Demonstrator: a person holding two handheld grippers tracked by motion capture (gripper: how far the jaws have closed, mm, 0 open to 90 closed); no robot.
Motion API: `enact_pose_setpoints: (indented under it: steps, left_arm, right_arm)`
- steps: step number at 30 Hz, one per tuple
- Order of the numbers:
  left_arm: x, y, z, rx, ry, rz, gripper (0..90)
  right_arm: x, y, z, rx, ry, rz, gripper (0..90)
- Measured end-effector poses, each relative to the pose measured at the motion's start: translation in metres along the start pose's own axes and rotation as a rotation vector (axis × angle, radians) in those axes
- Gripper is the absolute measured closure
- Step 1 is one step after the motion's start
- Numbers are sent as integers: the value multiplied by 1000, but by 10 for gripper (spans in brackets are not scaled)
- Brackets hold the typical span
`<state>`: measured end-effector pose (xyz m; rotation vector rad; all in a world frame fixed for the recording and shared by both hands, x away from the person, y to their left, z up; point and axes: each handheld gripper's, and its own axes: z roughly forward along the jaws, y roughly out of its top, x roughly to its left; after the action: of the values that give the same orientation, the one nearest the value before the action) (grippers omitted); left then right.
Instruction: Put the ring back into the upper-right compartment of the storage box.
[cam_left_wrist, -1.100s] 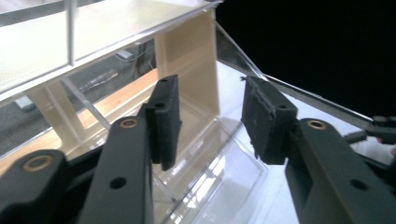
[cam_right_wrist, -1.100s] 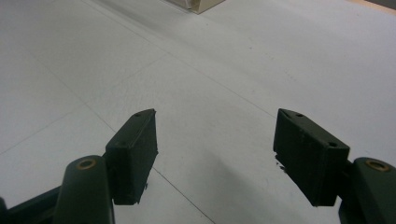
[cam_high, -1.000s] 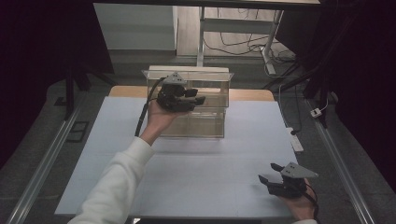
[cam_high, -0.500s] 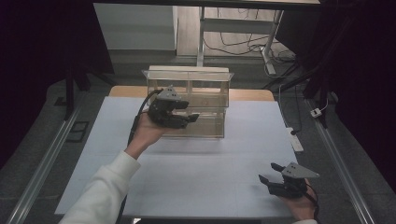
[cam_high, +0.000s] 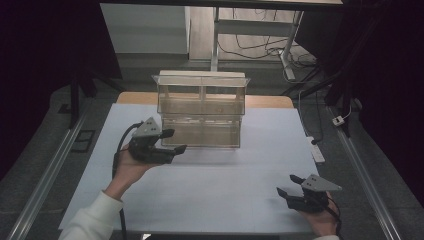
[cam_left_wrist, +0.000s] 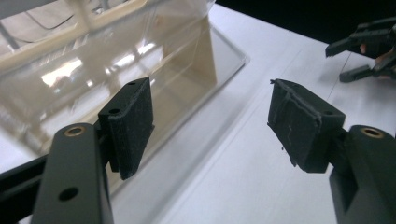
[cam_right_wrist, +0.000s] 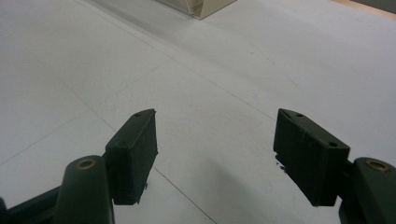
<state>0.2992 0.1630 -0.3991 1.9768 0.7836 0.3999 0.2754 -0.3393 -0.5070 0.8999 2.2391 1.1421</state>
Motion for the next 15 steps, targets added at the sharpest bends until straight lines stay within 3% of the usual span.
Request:
enact_pose_setpoints:
  steps: [7, 15]
  left_arm:
    - [4, -42, -15, -9, 36, -58, 312]
    - [4, -86, -16, 27, 53, -79, 311]
  right_arm:
    - [2, 1, 1, 3, 4, -4, 297]
    - [2, 1, 0, -5, 5, -9, 297]
